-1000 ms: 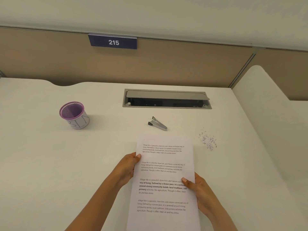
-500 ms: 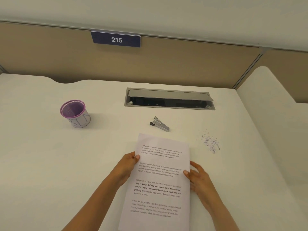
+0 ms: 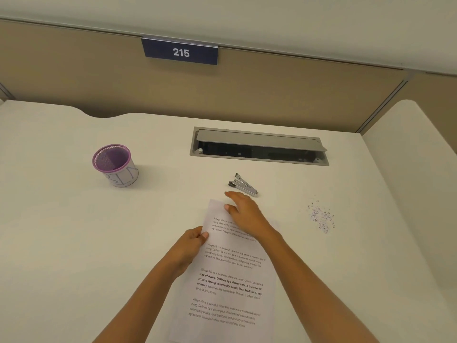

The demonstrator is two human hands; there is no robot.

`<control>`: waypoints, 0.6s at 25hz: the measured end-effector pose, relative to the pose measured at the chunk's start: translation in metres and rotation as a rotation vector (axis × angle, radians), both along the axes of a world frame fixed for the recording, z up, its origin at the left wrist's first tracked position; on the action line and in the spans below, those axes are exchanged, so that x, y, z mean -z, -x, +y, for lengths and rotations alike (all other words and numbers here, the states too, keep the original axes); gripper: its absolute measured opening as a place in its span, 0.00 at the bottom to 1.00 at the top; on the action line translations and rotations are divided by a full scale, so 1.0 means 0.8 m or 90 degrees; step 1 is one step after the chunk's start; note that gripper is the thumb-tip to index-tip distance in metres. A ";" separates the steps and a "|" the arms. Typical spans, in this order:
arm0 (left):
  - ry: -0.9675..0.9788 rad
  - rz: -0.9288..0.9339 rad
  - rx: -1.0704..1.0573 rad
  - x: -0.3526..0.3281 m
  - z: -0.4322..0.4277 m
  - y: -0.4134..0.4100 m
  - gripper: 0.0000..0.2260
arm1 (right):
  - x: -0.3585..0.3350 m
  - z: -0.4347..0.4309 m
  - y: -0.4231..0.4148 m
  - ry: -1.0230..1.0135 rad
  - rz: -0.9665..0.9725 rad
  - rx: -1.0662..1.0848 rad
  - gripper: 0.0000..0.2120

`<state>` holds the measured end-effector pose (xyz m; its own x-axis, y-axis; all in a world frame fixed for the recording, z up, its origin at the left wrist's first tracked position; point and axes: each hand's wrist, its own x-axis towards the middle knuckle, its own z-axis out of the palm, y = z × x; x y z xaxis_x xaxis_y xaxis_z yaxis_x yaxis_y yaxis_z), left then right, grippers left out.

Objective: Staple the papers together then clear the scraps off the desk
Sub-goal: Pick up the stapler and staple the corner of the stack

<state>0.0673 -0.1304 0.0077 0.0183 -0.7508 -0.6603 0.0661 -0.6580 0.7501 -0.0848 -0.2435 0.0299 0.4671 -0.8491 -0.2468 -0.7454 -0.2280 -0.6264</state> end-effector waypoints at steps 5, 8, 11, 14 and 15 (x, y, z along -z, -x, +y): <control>0.003 0.009 0.021 0.002 -0.004 -0.007 0.13 | 0.008 -0.004 -0.028 -0.077 0.030 -0.053 0.20; 0.017 -0.018 0.040 0.005 -0.003 -0.007 0.13 | 0.008 -0.006 -0.031 -0.076 0.000 -0.011 0.17; 0.037 -0.079 0.048 0.006 -0.004 0.001 0.12 | 0.009 -0.006 -0.041 -0.072 -0.003 0.076 0.18; 0.047 -0.166 0.049 0.005 -0.005 0.011 0.11 | 0.010 -0.003 -0.058 -0.055 0.044 0.142 0.23; 0.053 -0.193 0.051 0.007 -0.004 0.013 0.11 | 0.013 -0.001 -0.062 -0.046 0.056 0.150 0.22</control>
